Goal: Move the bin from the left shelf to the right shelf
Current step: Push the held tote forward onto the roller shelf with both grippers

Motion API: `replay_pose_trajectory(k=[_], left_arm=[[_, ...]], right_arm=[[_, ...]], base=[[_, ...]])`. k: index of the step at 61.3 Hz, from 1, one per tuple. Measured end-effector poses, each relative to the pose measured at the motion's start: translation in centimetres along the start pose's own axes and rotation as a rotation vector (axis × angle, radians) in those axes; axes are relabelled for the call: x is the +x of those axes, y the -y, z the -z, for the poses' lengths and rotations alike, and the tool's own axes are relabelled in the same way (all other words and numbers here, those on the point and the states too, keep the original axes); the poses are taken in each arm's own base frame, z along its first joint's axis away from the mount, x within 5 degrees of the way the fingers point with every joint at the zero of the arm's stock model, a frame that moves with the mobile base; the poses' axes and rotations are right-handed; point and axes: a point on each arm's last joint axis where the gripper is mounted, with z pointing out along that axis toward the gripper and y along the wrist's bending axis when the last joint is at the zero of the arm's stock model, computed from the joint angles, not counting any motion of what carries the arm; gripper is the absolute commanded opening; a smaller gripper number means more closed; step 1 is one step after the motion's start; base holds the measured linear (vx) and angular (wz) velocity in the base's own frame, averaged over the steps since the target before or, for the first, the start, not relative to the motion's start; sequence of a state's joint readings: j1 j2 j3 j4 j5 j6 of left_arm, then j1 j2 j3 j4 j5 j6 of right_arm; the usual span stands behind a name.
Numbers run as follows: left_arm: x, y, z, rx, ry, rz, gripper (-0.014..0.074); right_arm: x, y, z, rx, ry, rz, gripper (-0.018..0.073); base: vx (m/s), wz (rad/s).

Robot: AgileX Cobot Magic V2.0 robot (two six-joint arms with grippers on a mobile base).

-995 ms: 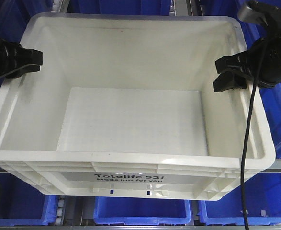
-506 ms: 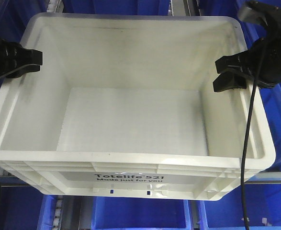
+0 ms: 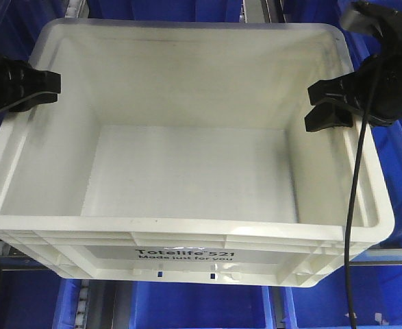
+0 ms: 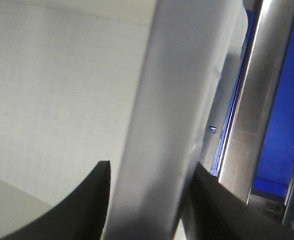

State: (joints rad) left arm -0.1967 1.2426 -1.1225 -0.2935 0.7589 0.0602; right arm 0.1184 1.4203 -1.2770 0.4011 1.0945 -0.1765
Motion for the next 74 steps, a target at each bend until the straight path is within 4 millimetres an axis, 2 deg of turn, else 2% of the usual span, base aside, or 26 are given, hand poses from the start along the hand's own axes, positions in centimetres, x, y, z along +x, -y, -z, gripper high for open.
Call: replay_pose_trajectory(k=[74], left_arm=[[-0.18, -0.01, 0.0, -0.001, 0.019, 0.0, -0.0005]], right_arm=[[-0.19, 0.02, 0.0, 0.002, 0.021, 0.003, -0.0004]], base=[[0.0, 0.0]])
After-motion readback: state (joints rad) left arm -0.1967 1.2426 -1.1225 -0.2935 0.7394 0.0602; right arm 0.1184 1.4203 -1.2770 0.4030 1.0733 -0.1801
